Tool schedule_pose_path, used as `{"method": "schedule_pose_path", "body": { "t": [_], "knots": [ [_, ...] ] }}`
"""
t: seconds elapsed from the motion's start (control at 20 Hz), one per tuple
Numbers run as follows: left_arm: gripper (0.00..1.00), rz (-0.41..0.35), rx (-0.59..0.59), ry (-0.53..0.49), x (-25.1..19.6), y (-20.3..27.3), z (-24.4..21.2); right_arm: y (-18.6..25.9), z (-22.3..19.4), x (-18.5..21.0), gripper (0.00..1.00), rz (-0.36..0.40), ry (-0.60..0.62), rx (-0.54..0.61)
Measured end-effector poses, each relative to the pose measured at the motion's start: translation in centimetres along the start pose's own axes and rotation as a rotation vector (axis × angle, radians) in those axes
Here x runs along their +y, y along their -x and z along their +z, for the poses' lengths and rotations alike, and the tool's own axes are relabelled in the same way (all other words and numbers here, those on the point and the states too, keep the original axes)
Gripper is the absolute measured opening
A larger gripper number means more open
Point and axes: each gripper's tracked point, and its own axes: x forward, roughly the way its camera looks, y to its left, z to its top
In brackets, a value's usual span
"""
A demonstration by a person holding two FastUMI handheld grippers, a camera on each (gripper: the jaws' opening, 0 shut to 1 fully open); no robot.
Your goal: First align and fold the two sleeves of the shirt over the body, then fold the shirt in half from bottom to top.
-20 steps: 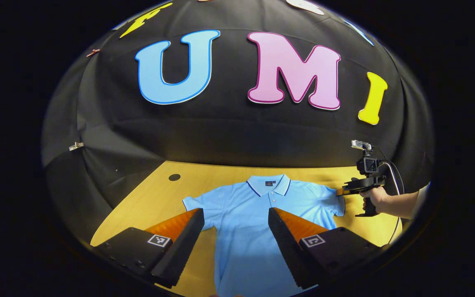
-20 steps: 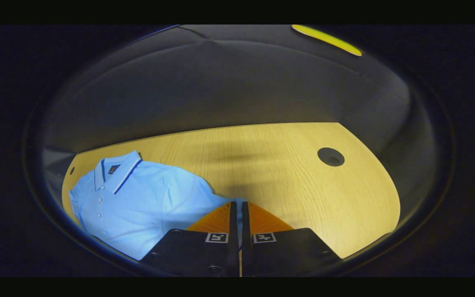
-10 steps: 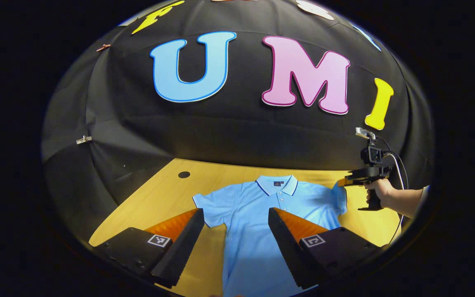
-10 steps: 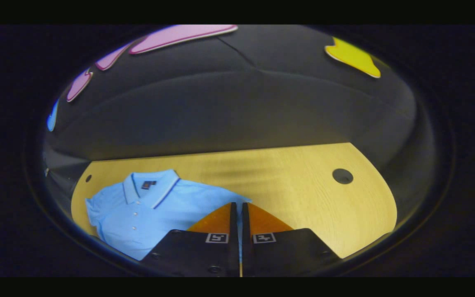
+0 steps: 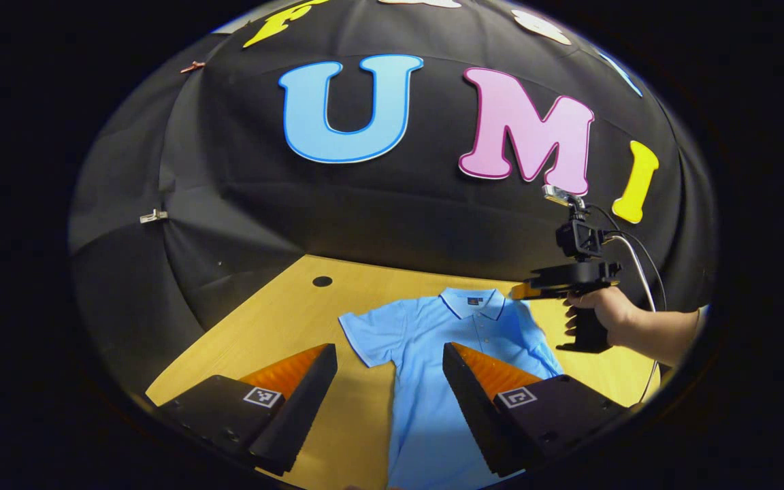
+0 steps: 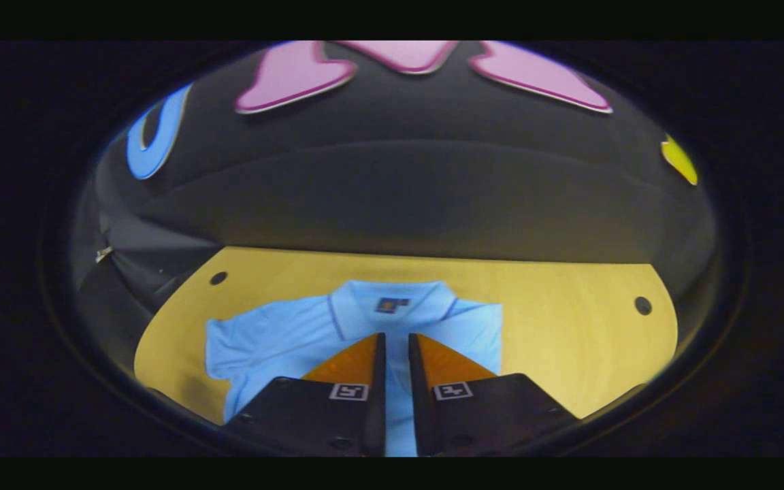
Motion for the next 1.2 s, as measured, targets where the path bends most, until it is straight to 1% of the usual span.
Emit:
{"method": "schedule_pose_path", "body": {
  "t": [0.1,0.15,0.2,0.25,0.3,0.35,0.55,0.6,0.65,0.75,0.85,0.9,1.0,1.05,1.15,1.2],
  "knots": [
    [0.99,0.008,-0.006,-0.001,1.2,-0.8,0.1,1.0,-1.0,4.3,0.62,0.079,0.039,0.003],
    [0.99,0.012,-0.009,-0.007,1.9,-1.5,0.0,1.8,-1.5,5.6,0.78,0.1,0.058,0.002],
    [0.99,0.015,-0.003,-0.014,2.5,-2.4,0.0,3.0,-2.1,6.3,0.82,0.113,0.076,-0.001],
    [0.99,0.014,0.005,-0.019,2.9,-3.4,-0.2,4.0,-2.7,6.4,0.89,0.108,0.093,-0.002],
    [0.99,0.009,0.009,-0.024,3.4,-4.7,-0.2,5.3,-3.2,6.2,0.9,0.102,0.104,-0.008],
    [0.99,0.003,0.009,-0.027,3.6,-6.1,-0.1,6.4,-3.5,5.5,0.99,0.09,0.115,-0.013],
    [0.99,-0.043,0.037,-0.063,3.7,-12.9,-0.9,11.3,-4.9,-0.2,0.98,0.005,0.103,-0.03],
    [0.99,-0.058,0.048,-0.067,3.4,-14.7,-1.3,12.3,-5.2,-1.8,0.98,-0.019,0.083,-0.031],
    [0.99,-0.069,0.066,-0.068,3.1,-16.7,-1.9,13.3,-5.5,-3.1,0.95,-0.038,0.06,-0.032],
    [0.99,-0.08,0.101,-0.069,2.8,-20.3,-2.9,15.2,-6.0,-5.8,0.95,-0.079,0.019,-0.042],
    [0.99,-0.061,0.128,-0.071,3.2,-23.8,-3.9,16.8,-6.5,-8.1,0.95,-0.116,-0.007,-0.051],
    [0.99,-0.03,0.142,-0.076,3.8,-25.6,-4.5,17.4,-7.1,-9.2,0.98,-0.131,-0.018,-0.041],
    [0.99,0.023,0.173,-0.104,5.2,-27.9,-5.6,18.5,-8.0,-10.4,0.98,-0.148,-0.057,-0.028],
    [0.99,0.035,0.188,-0.106,5.5,-28.8,-6.1,19.0,-8.2,-11.0,0.98,-0.157,-0.074,-0.035],
    [0.99,0.043,0.22,-0.079,6.0,-30.1,-7.4,19.2,-8.9,-11.6,0.98,-0.172,-0.097,-0.036],
    [0.99,0.04,0.241,-0.05,6.2,-30.4,-7.9,19.5,-9.5,-12.0,0.98,-0.176,-0.105,-0.029]
  ]
}}
